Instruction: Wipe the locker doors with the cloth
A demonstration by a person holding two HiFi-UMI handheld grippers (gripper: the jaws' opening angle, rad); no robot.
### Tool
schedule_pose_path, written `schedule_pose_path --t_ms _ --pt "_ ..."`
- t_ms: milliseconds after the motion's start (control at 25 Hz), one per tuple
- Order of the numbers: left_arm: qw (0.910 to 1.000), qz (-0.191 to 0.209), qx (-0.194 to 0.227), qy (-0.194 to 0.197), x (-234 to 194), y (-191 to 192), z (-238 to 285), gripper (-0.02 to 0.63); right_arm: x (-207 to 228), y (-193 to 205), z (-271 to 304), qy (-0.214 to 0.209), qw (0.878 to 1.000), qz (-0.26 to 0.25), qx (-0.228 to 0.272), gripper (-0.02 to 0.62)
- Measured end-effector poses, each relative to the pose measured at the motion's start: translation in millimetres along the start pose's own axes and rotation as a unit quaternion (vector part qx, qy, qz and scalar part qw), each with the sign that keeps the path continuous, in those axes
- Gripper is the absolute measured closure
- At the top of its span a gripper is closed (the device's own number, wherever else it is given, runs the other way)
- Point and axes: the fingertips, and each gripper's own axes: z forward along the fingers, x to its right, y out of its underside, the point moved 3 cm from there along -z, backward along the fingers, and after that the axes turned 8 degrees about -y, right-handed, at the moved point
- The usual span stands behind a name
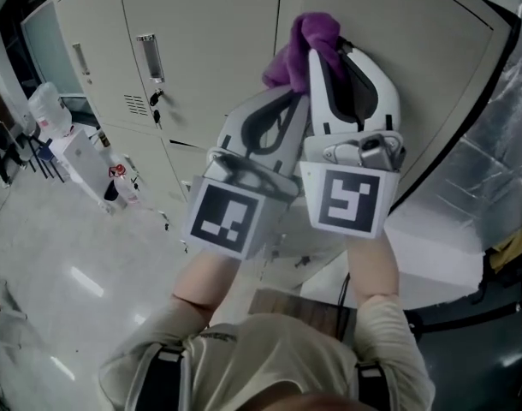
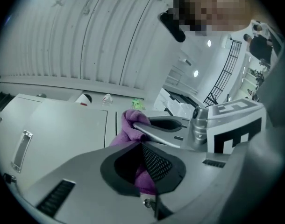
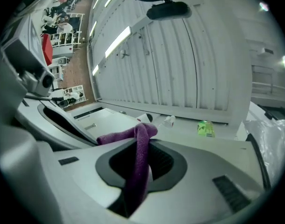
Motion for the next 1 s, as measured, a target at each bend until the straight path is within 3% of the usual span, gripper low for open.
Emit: schedule_pose_path --t_ms 240,520,880,1000 --pt "0.9997 -0.015 -0.016 0.008 2.6 18.3 4.6 0.606 -3.8 29.7 -5.1 0.023 0.997 -0.047 -0.060 0.543" --pt "0.9972 -0.042 -0.004 0.062 49.0 22.1 24.2 0.606 37.0 54.6 -44.5 0.061 0.990 -0.067 -0.104 0.543" --pt "0.9879 -0.083 0.009 0.131 117.5 26.7 50.5 0.606 104.6 88.3 -111.2 0.127 0.977 -0.050 -0.161 0.543" --pt "0.9856 -0.090 0.008 0.142 133.2 29.6 56.8 0.605 116.7 94.5 -122.5 0.132 0.975 -0.055 -0.170 0.543"
